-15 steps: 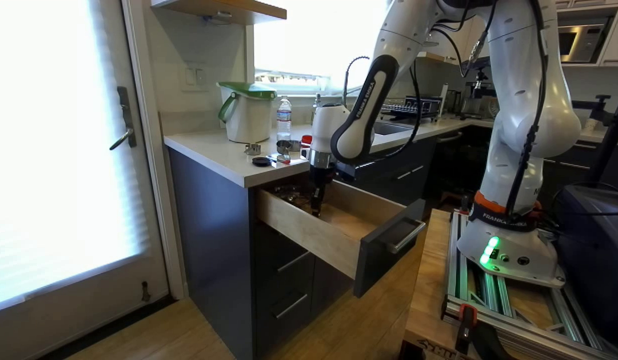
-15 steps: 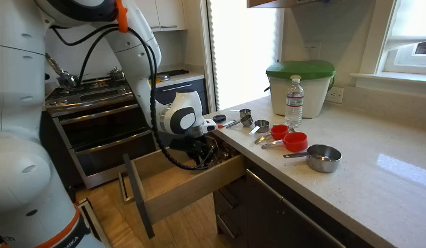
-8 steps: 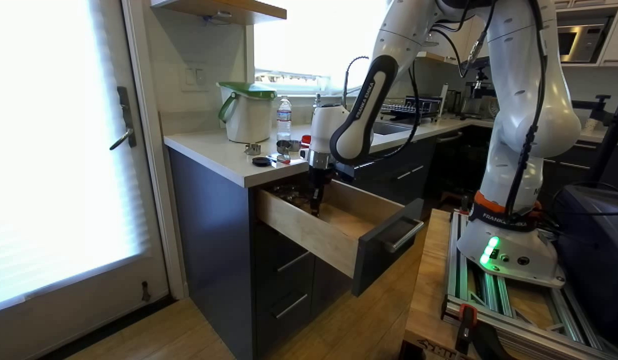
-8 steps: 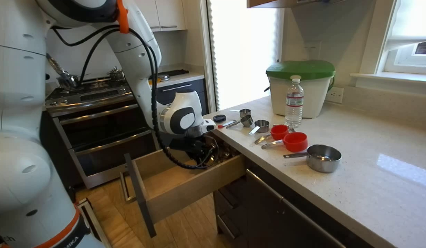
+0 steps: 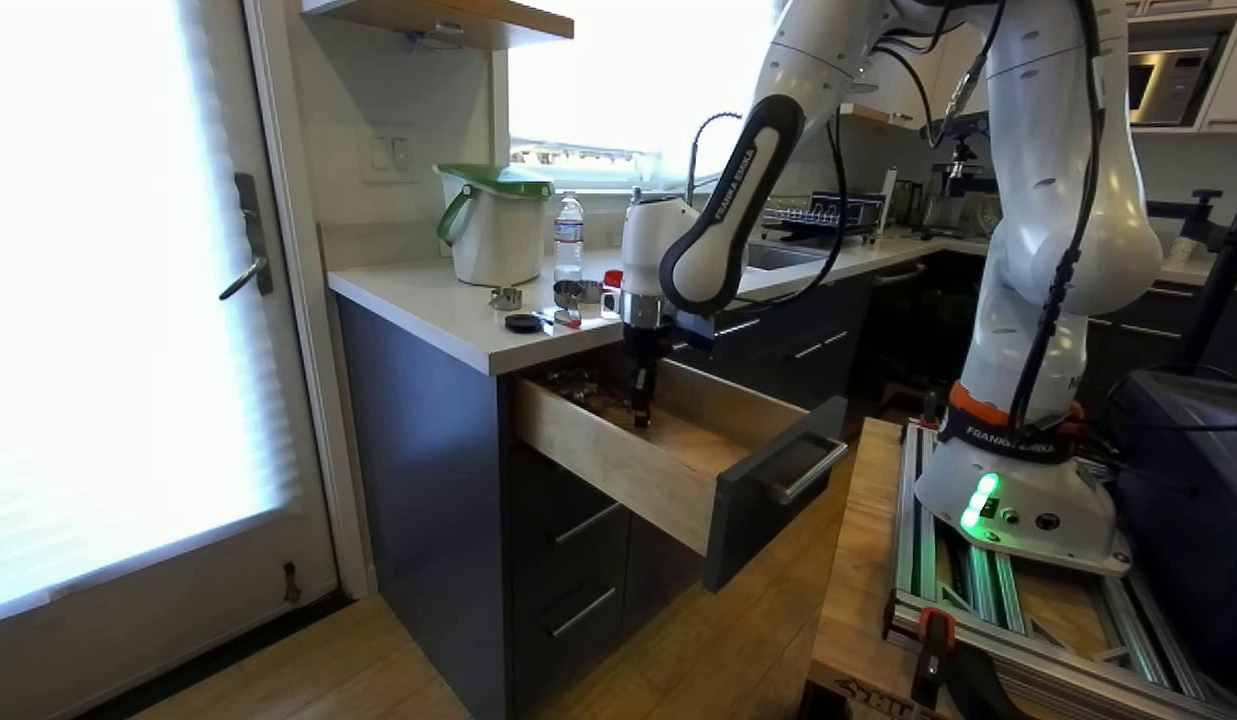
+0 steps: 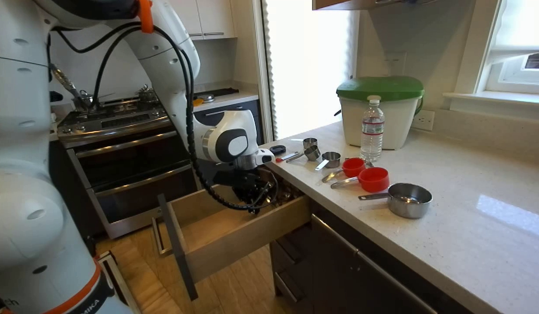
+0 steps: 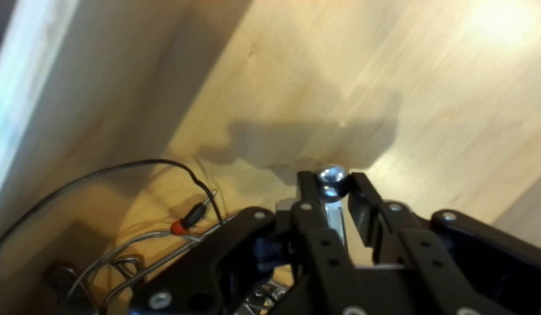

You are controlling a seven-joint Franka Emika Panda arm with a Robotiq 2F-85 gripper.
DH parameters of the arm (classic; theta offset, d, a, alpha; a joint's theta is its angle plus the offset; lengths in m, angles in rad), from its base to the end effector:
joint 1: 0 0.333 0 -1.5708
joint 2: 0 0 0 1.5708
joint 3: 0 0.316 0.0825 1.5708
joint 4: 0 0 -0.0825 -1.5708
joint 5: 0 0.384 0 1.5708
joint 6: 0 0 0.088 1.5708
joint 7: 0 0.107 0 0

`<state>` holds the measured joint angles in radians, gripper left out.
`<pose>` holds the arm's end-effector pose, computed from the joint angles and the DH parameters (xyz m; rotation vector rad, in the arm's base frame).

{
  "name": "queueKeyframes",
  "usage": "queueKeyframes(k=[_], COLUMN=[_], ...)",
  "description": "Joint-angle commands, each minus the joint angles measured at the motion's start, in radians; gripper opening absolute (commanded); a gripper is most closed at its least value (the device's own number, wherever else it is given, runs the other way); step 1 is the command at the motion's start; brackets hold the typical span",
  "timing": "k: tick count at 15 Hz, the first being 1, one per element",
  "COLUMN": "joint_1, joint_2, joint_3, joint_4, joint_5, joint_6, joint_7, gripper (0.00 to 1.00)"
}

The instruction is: Remove a spoon from the opened drawer and put it on the counter top

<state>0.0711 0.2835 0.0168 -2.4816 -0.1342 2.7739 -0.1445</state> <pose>0.4717 0.0478 0.1802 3.0481 0.5495 0.0122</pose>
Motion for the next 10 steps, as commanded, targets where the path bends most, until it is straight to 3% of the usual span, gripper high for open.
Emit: queueKeyframes(k=[1, 5, 10], joint_1=[-0.030, -0.042, -0.017], joint_2=[-0.135, -0.254, -0.372], joint_3=[0.020, 0.038, 0.033], joint_4=[-0.049, -0.044, 0.000], joint_5=[0.013, 0.086, 0.242], joint_6=[-0.153, -0.323, -0.446], joint_7=[-0.040, -0.139, -0.199], gripper=[0.06, 0.06, 0.06])
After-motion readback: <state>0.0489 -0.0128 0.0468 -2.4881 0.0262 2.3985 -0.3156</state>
